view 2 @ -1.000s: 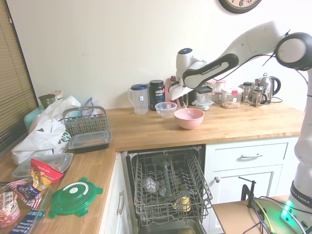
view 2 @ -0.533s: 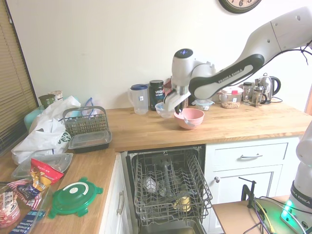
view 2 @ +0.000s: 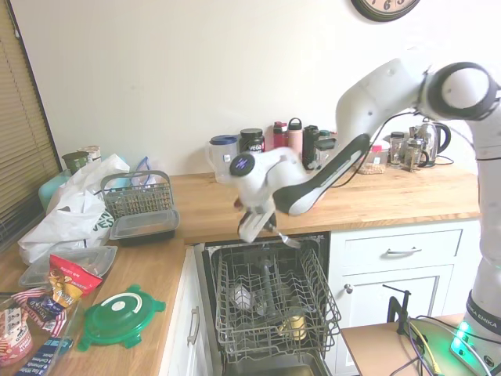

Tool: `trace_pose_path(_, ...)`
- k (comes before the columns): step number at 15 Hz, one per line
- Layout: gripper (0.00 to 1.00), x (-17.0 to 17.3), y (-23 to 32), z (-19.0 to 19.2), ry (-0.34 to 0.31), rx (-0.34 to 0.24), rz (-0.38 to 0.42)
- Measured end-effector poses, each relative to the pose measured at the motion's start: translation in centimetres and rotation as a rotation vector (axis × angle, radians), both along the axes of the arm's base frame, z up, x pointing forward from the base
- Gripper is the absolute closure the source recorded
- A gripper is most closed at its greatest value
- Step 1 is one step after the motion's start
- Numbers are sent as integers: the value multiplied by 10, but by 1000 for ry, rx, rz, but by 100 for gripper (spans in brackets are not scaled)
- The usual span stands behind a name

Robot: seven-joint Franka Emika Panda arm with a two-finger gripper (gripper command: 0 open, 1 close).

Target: Put the fork in the dishwasher

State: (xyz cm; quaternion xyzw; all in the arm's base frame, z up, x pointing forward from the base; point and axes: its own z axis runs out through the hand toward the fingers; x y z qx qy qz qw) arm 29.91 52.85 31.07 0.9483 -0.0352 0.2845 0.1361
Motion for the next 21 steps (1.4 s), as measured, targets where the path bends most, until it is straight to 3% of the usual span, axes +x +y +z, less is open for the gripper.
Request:
trace_pose_path(4, 100, 7, 28, -86, 41, -92, -14)
trace_pose_path(12, 100, 34, -2, -160, 116, -183, -100)
trace_pose_path(13, 0, 35, -2, -169, 123, -190, -104)
trace_pose_path(21, 0, 30, 5, -182, 144, -191, -117)
